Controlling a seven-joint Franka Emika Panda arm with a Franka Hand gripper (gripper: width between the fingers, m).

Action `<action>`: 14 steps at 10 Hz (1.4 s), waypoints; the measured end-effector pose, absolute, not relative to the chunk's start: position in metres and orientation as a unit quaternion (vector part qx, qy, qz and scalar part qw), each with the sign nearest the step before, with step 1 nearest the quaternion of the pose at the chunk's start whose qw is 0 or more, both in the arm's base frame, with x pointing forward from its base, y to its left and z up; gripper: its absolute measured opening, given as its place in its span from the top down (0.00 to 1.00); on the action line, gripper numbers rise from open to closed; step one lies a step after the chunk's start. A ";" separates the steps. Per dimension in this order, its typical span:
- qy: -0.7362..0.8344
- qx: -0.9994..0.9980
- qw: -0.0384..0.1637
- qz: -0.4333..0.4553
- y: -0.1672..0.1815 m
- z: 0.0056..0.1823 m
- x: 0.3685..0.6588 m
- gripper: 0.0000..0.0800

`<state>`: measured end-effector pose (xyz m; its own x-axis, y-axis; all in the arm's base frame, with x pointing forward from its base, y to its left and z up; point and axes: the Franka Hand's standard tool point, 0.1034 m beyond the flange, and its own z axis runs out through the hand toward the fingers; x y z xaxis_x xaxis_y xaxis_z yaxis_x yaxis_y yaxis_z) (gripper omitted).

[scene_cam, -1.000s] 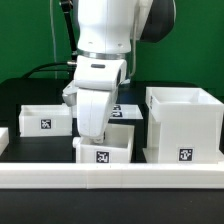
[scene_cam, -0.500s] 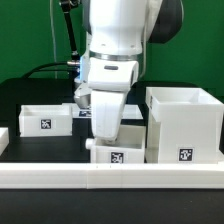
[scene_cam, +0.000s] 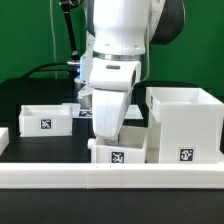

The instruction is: Assemble drawer

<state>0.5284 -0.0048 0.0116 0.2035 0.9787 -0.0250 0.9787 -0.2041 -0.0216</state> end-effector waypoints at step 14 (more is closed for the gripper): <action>-0.676 -0.737 -0.011 0.015 -0.006 0.018 0.533 0.95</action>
Offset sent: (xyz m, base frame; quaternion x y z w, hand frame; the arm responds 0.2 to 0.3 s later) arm 0.0016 0.0071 0.0051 -0.0121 -0.0285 -0.0919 0.9953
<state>0.5329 -0.0059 0.0178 0.0852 0.9957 -0.0359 0.9963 -0.0854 -0.0044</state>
